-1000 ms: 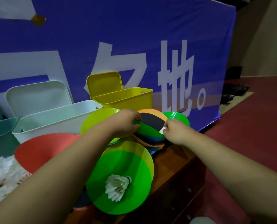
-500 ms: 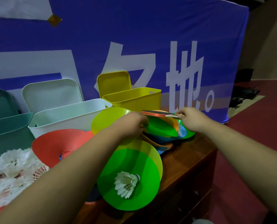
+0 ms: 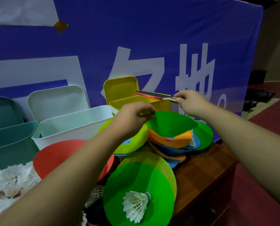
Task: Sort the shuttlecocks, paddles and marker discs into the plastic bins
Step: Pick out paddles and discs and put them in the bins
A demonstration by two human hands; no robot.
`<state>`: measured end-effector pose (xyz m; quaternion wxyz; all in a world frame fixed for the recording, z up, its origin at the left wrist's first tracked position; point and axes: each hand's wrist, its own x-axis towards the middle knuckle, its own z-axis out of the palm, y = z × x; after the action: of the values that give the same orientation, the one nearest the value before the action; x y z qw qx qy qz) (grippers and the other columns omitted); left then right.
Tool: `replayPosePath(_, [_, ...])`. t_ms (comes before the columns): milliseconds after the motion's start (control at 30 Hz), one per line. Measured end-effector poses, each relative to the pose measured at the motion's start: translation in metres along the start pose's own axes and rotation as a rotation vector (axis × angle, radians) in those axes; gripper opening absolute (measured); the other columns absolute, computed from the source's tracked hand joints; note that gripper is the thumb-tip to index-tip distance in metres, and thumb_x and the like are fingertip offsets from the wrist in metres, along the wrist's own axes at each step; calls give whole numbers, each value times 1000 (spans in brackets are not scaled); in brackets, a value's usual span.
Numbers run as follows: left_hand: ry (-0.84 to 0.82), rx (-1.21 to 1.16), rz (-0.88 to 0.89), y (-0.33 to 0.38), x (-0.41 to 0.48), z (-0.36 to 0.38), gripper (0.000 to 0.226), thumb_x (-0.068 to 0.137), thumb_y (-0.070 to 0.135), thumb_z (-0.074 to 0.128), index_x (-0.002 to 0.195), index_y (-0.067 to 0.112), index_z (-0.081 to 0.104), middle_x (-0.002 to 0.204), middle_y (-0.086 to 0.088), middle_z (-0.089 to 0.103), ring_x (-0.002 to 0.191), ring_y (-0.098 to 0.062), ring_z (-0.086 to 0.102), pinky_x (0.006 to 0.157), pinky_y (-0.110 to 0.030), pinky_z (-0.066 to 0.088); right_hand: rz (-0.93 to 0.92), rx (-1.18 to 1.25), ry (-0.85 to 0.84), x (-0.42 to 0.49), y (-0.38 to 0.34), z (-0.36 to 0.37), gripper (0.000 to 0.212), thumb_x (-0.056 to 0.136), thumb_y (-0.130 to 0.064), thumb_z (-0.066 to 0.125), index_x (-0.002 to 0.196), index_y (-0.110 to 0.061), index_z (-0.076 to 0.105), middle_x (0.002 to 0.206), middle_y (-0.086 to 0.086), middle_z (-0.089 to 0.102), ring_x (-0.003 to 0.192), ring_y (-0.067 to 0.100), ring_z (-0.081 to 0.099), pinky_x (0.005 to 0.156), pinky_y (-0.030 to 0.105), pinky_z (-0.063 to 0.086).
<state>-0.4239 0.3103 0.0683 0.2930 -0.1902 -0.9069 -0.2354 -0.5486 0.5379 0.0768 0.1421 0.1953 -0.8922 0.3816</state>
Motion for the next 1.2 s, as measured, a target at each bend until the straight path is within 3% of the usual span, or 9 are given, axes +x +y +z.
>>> replayPosePath(133, [77, -128, -13, 5, 6, -54, 29, 95, 13, 75, 97, 42, 72, 92, 19, 71, 88, 0, 65, 81, -23, 54, -18, 79, -35, 16, -12, -4, 27, 109, -28, 59, 132, -18, 70, 116, -1, 69, 110, 22, 63, 89, 39, 53])
replayPosePath(367, [277, -95, -164, -28, 2, -134, 28, 95, 12, 74, 97, 40, 74, 85, 15, 71, 77, 2, 61, 72, -9, 47, -40, 40, 19, 54, -28, 20, 29, 112, -24, 52, 132, -13, 69, 103, 3, 66, 84, 13, 55, 66, 30, 41])
replayPosePath(533, [336, 166, -302, -74, -11, -151, 22, 94, 11, 75, 108, 26, 82, 92, 8, 72, 88, -9, 65, 73, -2, 38, -2, -15, 53, 87, -33, 43, 30, 109, -30, 57, 125, -11, 74, 106, 9, 71, 98, 29, 65, 88, 45, 56])
replayPosePath(600, [307, 326, -317, -95, -18, -147, 24, 91, 10, 76, 110, 23, 83, 94, 7, 72, 89, -11, 63, 73, -1, 36, 16, -56, 78, 96, -33, 52, 32, 108, -33, 58, 122, -10, 75, 101, 9, 71, 95, 30, 65, 88, 47, 58])
replayPosePath(767, [61, 625, -444, -147, -33, -122, 17, 89, 19, 76, 101, 28, 85, 103, -2, 75, 96, -26, 69, 86, -35, 54, 37, -81, 103, 116, -37, 80, 30, 106, -33, 61, 120, -10, 76, 100, 9, 70, 93, 28, 65, 75, 38, 53])
replayPosePath(833, [-115, 654, -563, -155, -34, -112, 16, 94, 35, 72, 101, 27, 83, 107, -2, 74, 97, -24, 65, 84, -33, 50, 49, -79, 108, 121, -38, 87, 30, 106, -32, 62, 120, -9, 76, 105, 10, 71, 97, 29, 65, 76, 38, 50])
replayPosePath(900, [-218, 586, -657, -159, -33, -107, 36, 103, 46, 59, 105, 17, 81, 107, -7, 73, 93, -24, 61, 79, -31, 44, 38, -94, 115, 124, -40, 92, 29, 106, -30, 62, 121, -10, 76, 111, 12, 71, 102, 31, 65, 81, 40, 54])
replayPosePath(1033, [-267, 503, -711, -163, -35, -100, 55, 111, 46, 36, 114, 6, 73, 119, -17, 69, 110, -34, 61, 91, -36, 44, 3, -163, 101, 131, -41, 100, 23, 106, -23, 62, 118, -13, 78, 107, 11, 71, 99, 32, 65, 87, 47, 61])
replayPosePath(1200, [-251, 482, -716, -171, -39, -90, 47, 114, 35, 32, 121, 3, 66, 122, -21, 66, 117, -36, 59, 90, -34, 38, 58, -268, 34, 149, -40, 120, 21, 103, -24, 63, 114, -12, 77, 102, 11, 70, 95, 31, 65, 83, 44, 61])
